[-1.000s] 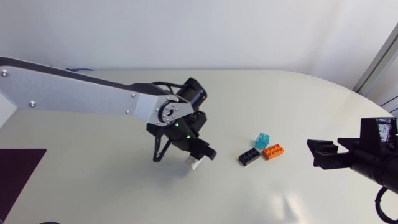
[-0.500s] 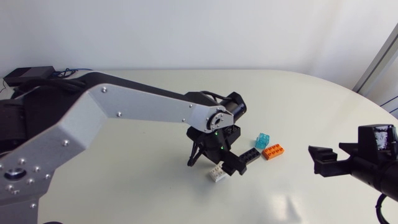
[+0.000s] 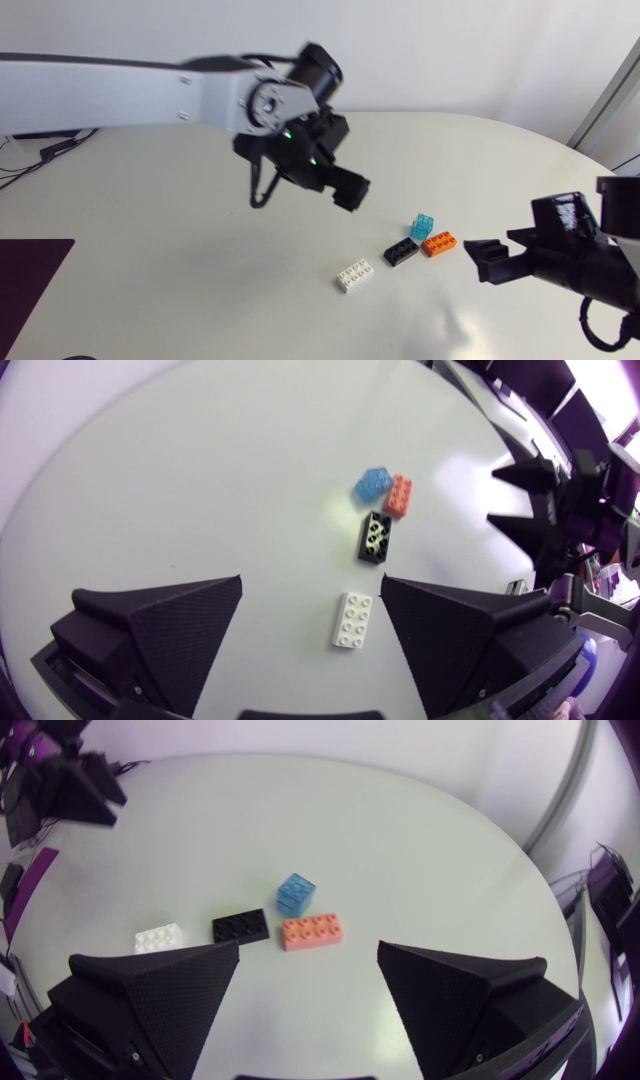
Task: Sort duplo bricks by size, large to the right and small to the left
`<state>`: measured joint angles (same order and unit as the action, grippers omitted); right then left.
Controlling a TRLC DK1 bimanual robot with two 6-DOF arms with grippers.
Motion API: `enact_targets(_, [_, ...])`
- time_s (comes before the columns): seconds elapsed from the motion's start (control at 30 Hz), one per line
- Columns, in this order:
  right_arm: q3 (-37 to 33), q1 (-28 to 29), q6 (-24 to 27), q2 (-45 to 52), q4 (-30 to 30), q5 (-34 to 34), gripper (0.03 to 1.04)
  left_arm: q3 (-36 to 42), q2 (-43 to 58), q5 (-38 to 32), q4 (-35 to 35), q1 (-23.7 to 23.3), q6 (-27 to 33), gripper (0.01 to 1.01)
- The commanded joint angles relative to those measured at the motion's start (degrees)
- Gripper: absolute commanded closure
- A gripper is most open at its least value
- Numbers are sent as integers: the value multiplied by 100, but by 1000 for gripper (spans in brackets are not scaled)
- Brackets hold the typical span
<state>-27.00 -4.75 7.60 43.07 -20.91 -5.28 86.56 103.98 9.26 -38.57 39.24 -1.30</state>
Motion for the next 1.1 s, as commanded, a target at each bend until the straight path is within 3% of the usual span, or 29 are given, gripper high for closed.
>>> enact_targets(0.0, [-490, -676, 251, 492, -71, 176, 70, -579, -757, 50, 113, -295, 112, 44])
enact_targets(0.07, [-842, -1265, 418, 1046, -247, 501, 72, -992, -1240, -12, 341, -549, 130, 44])
enact_targets(0.17, [-1272, -1757, 699, 1889, -511, 475, 75, -1572, -1882, -381, 649, -857, 192, 44])
enact_targets(0.27, [-1176, -2249, 831, 2215, 16, 352, 131, -2153, -2488, -609, 877, -1147, 236, 46])
enact_targets(0.53, [-2046, -3102, -56, 3691, -247, 563, 162, -3383, -3490, -890, 1114, -2087, 570, 46])
enact_targets(0.67, [-2441, -3471, -408, 4183, -546, 554, 162, -3963, -3886, -890, 1229, -2342, 684, 46])
enact_targets(1.07, [-2925, -3357, -680, 5097, -950, 370, 162, -4499, -4255, -890, 1290, -2457, 719, 46])
